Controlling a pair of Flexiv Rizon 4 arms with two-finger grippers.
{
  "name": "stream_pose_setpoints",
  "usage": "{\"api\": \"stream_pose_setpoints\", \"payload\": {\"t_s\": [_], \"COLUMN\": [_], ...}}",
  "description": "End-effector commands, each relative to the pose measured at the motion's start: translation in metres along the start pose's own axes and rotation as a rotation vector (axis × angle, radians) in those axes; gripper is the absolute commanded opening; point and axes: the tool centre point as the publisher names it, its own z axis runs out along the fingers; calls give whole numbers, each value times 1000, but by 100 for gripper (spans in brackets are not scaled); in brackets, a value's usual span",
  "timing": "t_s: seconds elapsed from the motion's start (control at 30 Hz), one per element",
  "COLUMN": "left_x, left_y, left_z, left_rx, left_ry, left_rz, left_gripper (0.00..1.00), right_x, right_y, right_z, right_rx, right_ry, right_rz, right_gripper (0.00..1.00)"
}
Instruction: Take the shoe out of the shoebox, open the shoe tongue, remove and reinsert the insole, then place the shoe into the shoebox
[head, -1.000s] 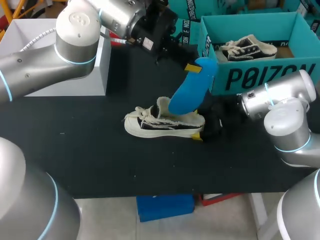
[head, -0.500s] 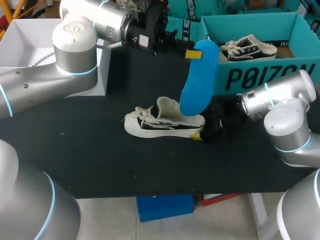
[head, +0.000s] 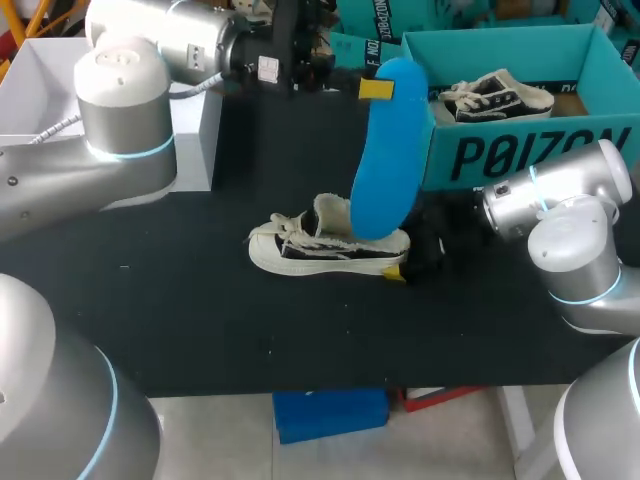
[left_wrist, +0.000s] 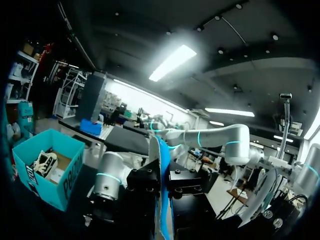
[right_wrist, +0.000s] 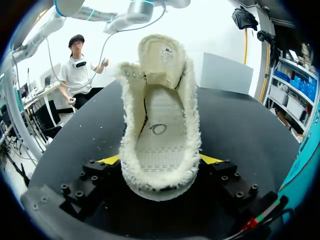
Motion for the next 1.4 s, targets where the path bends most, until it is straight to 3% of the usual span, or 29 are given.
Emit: {"api": "stream_pose_setpoints", "payload": {"t_s": [0.03,0.33,1.17,1.2,1.27,1.4], "left_x": [18,25,28,28,28,28], "left_y": [7,10,12,12,12,12], "left_z": [-7,-13,-11,-11,-11,-11], "left_rx": [61,147,169,169,169,169], "left_ry": [-135,-179,-184,-184,-184,-184], "left_rz": [-4,-7,-20,-20,-20,-20], "left_gripper": [0,0,0,0,0,0], "right_x": [-1,-1,-2,-2,-3,-3], "right_y": [-3,-3,-1,1,6,15], "right_z": [1,1,1,0,-4,-14], "right_rx": [2,2,24,47,80,165], "right_ry": [1,1,10,19,31,65], "right_rz": [1,1,-3,-7,-19,-42], "right_gripper": [0,0,0,24,100,100]}}
